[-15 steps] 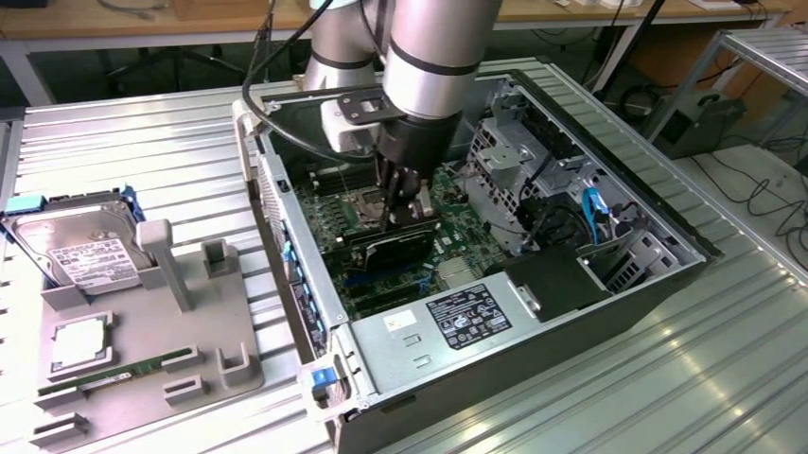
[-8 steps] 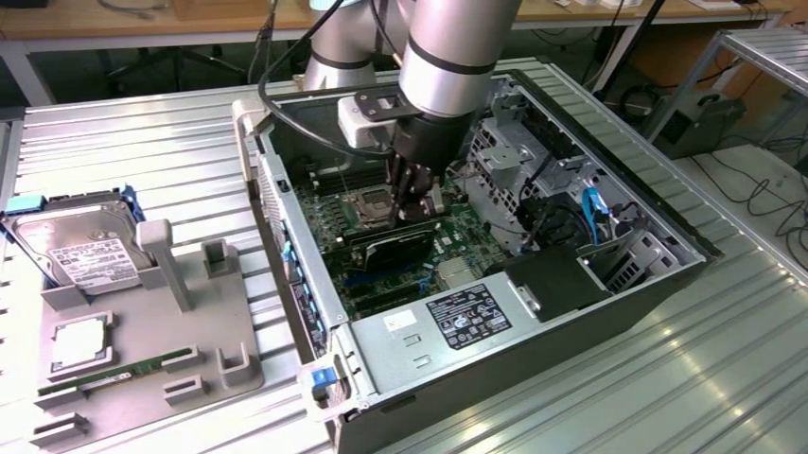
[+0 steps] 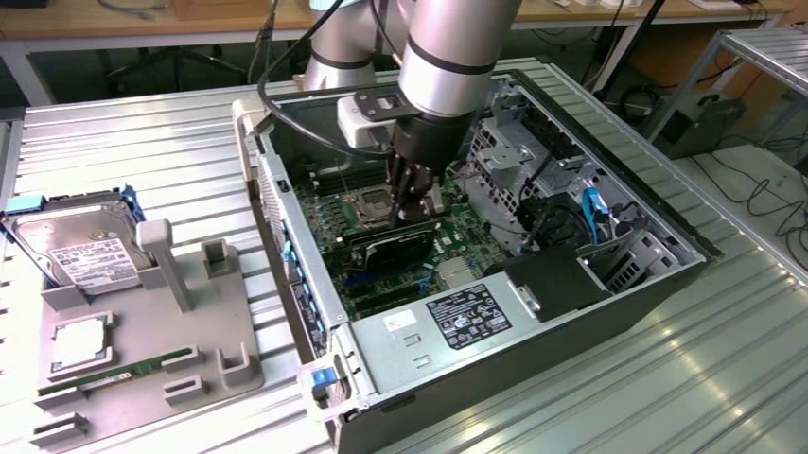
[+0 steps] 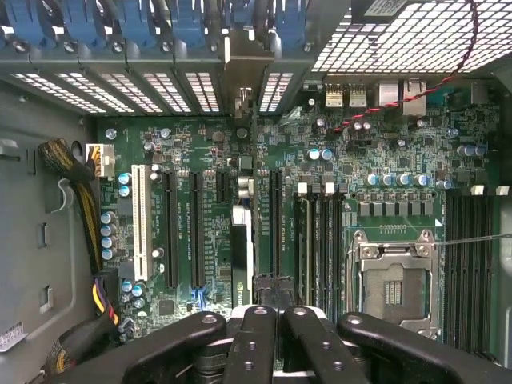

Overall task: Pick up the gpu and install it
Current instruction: 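Press down on the gpu until it lock into place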

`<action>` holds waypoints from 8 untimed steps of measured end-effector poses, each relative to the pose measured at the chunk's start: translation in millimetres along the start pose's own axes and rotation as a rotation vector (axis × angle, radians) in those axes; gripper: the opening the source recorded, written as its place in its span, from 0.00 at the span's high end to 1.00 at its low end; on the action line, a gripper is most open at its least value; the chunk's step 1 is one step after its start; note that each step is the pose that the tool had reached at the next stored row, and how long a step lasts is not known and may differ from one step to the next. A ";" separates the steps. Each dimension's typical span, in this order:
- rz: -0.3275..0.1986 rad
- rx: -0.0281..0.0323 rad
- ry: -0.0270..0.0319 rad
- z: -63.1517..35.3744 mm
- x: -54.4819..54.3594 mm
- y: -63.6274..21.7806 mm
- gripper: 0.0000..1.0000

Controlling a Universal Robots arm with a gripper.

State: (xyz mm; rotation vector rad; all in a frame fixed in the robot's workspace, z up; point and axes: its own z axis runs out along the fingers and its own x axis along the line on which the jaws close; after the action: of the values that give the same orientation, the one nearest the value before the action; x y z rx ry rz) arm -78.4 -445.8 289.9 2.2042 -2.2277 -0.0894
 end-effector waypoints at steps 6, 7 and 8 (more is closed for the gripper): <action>0.000 0.0000 0.0000 0.5 0.3 10.0 0.89; 0.000 0.0001 0.0000 0.7 0.3 12.5 0.89; 0.000 0.0000 -0.0001 1.0 0.4 15.3 0.89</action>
State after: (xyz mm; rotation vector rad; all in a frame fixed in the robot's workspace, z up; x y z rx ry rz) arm -93.7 -446.0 289.6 2.2041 -2.2278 -0.0894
